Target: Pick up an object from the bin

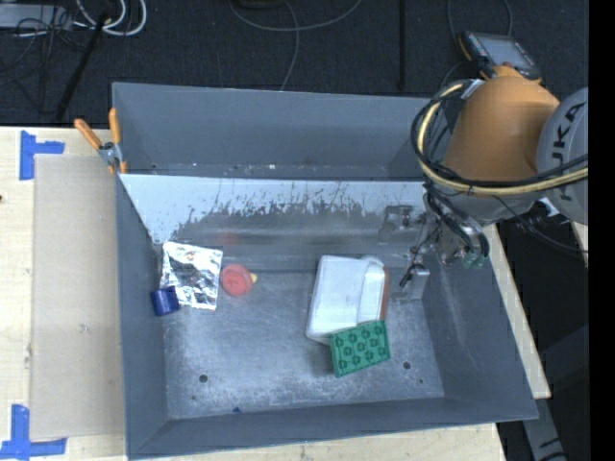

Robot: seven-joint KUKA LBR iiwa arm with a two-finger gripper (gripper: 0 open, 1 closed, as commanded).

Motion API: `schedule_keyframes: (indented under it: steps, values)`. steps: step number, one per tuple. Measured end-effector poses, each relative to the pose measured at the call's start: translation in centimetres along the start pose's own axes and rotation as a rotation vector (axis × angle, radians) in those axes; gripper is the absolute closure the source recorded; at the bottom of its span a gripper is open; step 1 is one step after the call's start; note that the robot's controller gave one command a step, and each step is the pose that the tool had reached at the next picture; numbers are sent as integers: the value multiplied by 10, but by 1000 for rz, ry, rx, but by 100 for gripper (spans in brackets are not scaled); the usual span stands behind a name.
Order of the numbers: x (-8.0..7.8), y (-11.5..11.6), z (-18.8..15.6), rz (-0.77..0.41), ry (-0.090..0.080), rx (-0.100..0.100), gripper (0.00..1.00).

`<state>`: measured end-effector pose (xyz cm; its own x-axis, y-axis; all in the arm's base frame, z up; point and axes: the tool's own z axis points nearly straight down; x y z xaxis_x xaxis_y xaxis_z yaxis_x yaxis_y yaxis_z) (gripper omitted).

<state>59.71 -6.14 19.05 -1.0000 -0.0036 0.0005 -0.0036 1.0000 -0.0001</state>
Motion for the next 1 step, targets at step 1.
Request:
schedule_keyframes:
  steps: [1]
  values:
    - [26,36,113,-313,-15,6,0]
